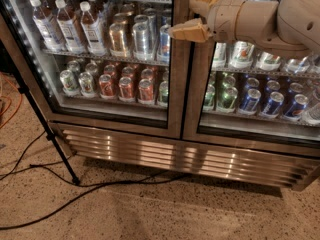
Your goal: Open left fridge door
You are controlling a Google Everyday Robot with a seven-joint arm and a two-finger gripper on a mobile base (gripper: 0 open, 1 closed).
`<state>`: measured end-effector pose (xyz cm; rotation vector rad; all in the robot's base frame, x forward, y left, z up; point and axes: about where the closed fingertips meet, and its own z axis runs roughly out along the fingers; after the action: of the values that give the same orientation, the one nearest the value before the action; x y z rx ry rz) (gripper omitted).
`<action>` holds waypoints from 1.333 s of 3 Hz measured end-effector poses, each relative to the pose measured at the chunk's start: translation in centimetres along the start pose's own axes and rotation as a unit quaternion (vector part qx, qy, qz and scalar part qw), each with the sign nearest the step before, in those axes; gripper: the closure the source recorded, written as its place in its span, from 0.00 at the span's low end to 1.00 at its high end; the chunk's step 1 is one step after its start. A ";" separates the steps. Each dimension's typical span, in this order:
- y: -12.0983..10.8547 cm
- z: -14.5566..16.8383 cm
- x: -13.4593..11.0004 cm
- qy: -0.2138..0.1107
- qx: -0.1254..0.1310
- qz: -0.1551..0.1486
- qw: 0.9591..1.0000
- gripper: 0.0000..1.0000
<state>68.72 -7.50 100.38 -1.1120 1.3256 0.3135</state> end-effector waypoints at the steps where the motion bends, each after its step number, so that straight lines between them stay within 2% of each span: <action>1: 0.4 0.1 -0.2 -0.008 -0.006 0.000 1.000 0.44; 4: 1.2 0.8 -0.5 -0.032 -0.023 0.000 0.999 0.47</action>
Offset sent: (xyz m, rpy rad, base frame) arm -0.0081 0.1102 0.1053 0.1846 -0.1682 0.4568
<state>68.17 -6.13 100.19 -1.1326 1.2677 0.3780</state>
